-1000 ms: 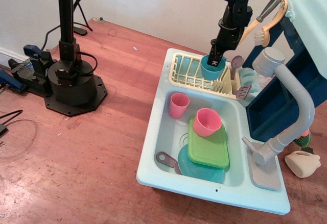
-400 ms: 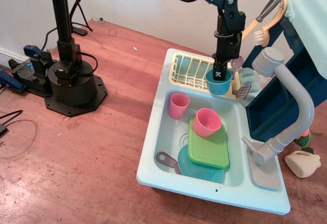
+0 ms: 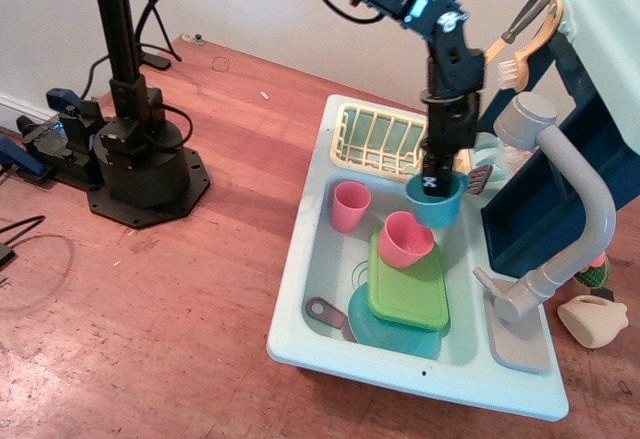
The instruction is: Put cup from anywhere into sink
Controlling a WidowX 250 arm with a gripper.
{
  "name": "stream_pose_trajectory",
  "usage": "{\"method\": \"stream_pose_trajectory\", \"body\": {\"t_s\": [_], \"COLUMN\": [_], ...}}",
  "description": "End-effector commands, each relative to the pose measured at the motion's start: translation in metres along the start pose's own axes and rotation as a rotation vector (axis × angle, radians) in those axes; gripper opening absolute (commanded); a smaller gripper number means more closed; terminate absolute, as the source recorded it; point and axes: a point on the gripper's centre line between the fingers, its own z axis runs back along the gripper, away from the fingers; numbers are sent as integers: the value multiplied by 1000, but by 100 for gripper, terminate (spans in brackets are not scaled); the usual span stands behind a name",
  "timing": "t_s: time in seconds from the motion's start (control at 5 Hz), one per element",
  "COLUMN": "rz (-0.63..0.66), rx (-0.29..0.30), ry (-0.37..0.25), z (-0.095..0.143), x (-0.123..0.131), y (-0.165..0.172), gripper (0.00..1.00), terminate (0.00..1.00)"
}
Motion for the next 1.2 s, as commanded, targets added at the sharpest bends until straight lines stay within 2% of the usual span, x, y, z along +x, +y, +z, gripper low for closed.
{"method": "stream_pose_trajectory", "body": {"t_s": [0.0,0.2,0.4,0.6,0.8,1.0], "rz": [-78,-97,-110,-104,-81,-54], "rx": [-36,-68,-59,-51,-61,-50], "ry": [-34,9,84,188,247,246], "z": [5,-6,-7,-9,-8,-5], "x": [32,25,12,-9,-36,-44], "y": [-38,-56,-60,-63,-65,-63], "gripper": [0,0,0,0,100,100], "terminate": [0,0,0,0,0,0]}}
